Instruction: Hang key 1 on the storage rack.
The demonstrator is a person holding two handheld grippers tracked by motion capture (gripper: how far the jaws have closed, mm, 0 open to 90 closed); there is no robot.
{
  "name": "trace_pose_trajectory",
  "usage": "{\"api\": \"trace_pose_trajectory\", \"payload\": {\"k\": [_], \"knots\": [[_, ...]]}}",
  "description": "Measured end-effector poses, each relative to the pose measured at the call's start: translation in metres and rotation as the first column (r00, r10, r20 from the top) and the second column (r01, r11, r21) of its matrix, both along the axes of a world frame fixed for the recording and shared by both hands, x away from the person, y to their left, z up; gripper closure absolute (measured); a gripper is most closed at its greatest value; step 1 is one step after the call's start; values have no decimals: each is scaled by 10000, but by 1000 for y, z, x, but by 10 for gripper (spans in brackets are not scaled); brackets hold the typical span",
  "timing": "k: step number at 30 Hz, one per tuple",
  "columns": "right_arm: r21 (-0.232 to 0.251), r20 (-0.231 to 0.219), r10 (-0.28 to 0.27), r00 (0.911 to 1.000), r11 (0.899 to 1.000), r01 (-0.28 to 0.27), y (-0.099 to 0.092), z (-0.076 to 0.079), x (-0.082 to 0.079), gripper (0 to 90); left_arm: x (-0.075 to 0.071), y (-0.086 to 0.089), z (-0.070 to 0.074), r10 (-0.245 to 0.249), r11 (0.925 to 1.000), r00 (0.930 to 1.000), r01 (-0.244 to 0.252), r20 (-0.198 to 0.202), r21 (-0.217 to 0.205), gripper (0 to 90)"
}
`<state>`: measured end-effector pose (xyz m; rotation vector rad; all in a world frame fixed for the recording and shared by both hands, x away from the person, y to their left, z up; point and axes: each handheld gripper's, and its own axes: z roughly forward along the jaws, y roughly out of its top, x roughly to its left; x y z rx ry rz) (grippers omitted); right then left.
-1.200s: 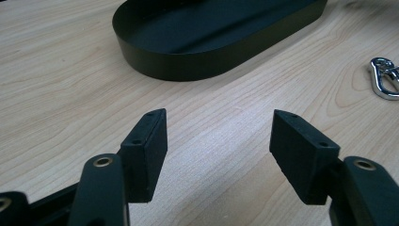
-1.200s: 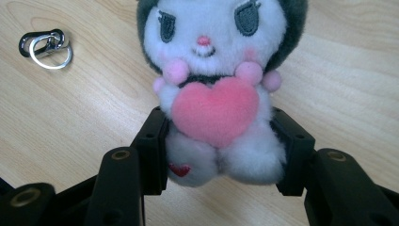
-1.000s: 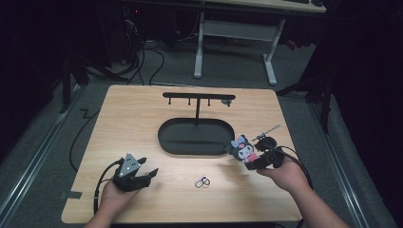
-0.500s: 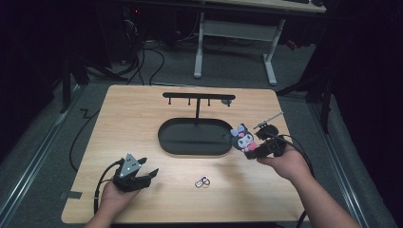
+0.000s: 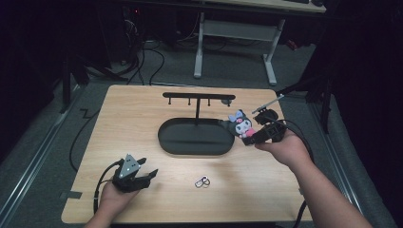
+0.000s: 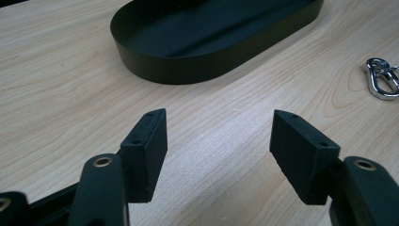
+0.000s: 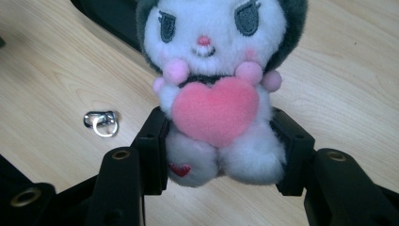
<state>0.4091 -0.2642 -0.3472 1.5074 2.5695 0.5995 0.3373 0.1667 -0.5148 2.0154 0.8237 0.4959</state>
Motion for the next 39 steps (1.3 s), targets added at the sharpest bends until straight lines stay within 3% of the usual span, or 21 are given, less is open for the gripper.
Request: {"api": "trace_pose_trajectory", "payload": {"k": [3, 8, 14, 17, 23, 30, 39], "knots": [[44, 93, -27, 10000, 10000, 26, 1, 7, 3, 490, 0, -1, -1, -83, 9998, 10000, 82, 22, 194, 379], [206, 291, -104, 9995, 9997, 98, 3, 19, 10, 490, 0, -1, -1, -58, 9999, 10000, 57, 37, 107, 379], [65, 506, -109, 9987, 9999, 106, 11, 33, 18, 490, 1, -1, 0, -22, 10000, 10000, 22, 39, 77, 379], [56, 661, -196, 9976, 9998, 193, 13, 40, 22, 490, 0, -1, -1, -102, 9997, 9999, 101, 39, 229, 379], [86, 820, -356, 9960, 9993, 350, 15, 45, 31, 490, -2, 3, 0, -36, 9999, 9999, 34, 102, 148, 379], [61, 810, -676, 9944, 9977, 673, 10, 39, 39, 489, 0, 2, 1, -21, 10000, 9999, 20, 109, 65, 380], [418, 618, -928, 9938, 9950, 903, -11, 16, 28, 488, -3, -3, -4, -308, 9985, 9995, 304, 76, 453, 383]]}}
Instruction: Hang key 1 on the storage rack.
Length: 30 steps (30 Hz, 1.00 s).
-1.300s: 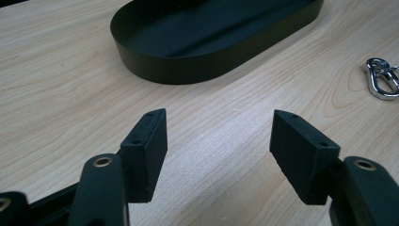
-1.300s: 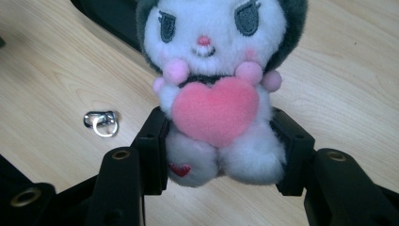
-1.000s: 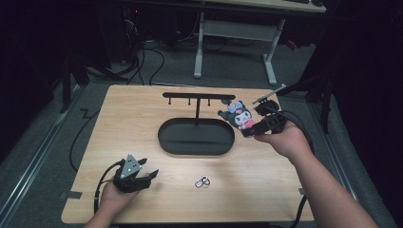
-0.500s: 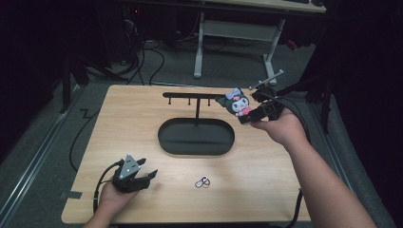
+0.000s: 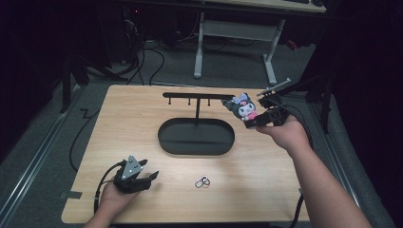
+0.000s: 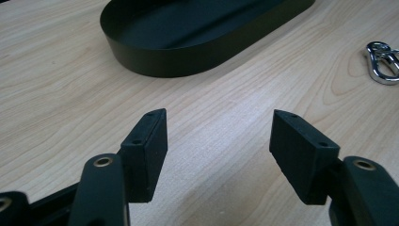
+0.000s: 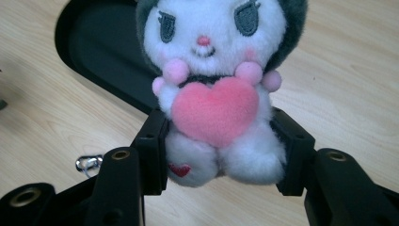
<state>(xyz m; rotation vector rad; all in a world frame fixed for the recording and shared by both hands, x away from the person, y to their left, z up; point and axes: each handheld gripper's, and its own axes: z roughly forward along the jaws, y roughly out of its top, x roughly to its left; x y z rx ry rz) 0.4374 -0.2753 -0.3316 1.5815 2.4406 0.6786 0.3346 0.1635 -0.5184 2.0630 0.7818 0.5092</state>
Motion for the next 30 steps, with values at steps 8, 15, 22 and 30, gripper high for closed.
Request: {"api": "trace_pose_trajectory", "payload": {"k": [8, 15, 22, 30], "knots": [[-86, -55, -16, 10000, 10000, 15, -4, -23, -4, 483, 1, -2, 1, 8, 10000, 10000, -8, -38, -52, 384], [47, -184, -71, 9998, 10000, 72, 4, -58, 6, 469, 0, -2, 0, -35, 10000, 10000, 35, -48, 18, 384], [298, -249, -206, 9995, 9993, 213, 15, -81, 19, 447, 1, 0, 0, 25, 10000, 10000, -26, -91, -87, 384], [422, -89, -619, 9980, 9972, 622, 16, -87, 27, 389, 0, 1, 0, 38, 9999, 10000, -39, -62, -106, 382]]}}
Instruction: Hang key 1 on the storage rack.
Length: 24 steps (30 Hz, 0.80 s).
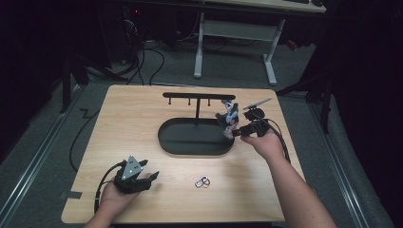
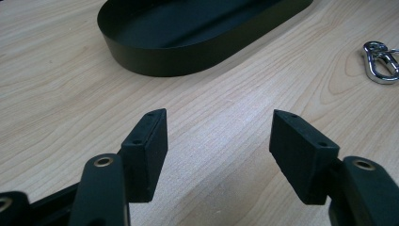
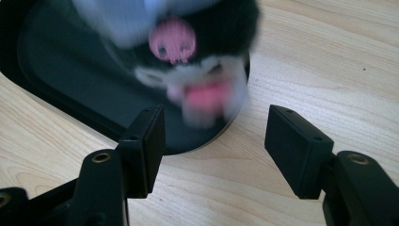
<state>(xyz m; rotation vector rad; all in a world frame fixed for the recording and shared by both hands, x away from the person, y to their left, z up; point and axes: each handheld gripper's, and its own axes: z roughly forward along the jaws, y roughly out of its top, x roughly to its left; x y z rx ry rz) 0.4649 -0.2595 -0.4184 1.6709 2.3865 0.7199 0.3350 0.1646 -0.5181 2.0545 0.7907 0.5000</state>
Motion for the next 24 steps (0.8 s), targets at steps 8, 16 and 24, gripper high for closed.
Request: {"api": "trace_pose_trajectory", "payload": {"k": [8, 16, 24], "knots": [[-219, 404, 326, 9987, 9993, -318, 1, 9, -21, 405, 0, -1, 1, -37, 9999, 10000, 36, -23, -134, 382], [-48, 1038, 876, 9907, 9961, -876, 0, -1, -53, 457, 1, -3, -1, -76, 10000, 9999, 76, -101, -10, 385], [717, 1826, 691, 9808, 9939, -833, -10, -44, -91, 484, 0, -4, 0, -29, 9999, 9998, 26, -186, -159, 385]]}}
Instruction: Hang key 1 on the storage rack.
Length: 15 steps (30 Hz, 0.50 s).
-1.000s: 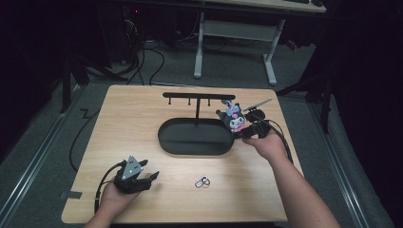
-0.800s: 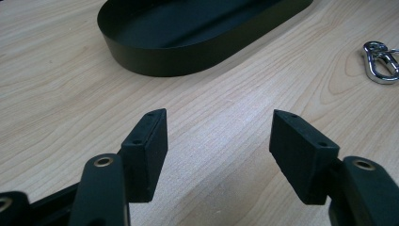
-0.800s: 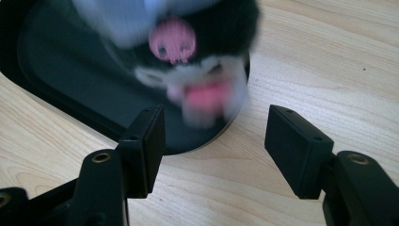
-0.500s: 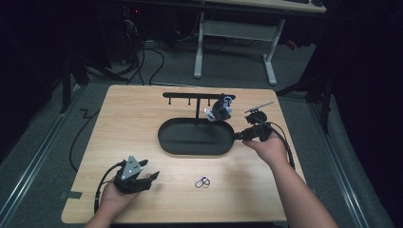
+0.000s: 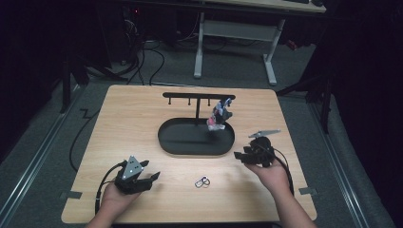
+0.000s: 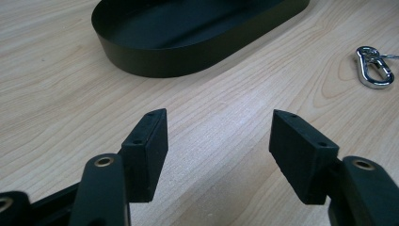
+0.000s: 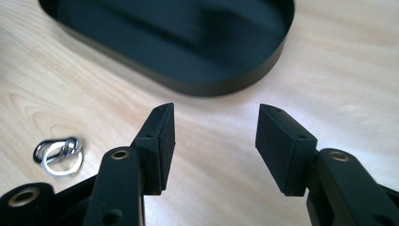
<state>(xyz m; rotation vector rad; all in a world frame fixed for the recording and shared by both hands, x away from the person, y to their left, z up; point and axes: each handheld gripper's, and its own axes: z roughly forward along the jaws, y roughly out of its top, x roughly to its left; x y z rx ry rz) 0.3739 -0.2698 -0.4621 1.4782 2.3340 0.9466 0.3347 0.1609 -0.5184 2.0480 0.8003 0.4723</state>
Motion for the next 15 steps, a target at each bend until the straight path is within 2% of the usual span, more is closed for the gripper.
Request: {"api": "trace_pose_trajectory", "payload": {"k": [8, 9, 11, 12, 15], "knots": [[926, 874, -213, 9959, 9956, 132, -5, -45, -47, 493, 0, -4, -2, -76, 9999, 10000, 77, -51, 119, 385], [881, 742, -80, 9972, 9961, 15, -4, -45, -49, 483, -1, -4, -1, -62, 10000, 10000, 62, -12, 74, 385], [678, 1024, 101, 9947, 9976, -171, -2, -43, -54, 489, -1, -4, 0, -55, 9999, 10000, 55, -1, 86, 384], [694, 1129, 101, 9936, 9974, -181, -3, -42, -55, 492, -2, -3, 0, -40, 9999, 10000, 40, -1, 115, 384], [1024, 990, -54, 9951, 9947, -47, -5, -45, -54, 493, -2, -1, 0, 40, 10000, 10000, -39, -37, 36, 384]]}}
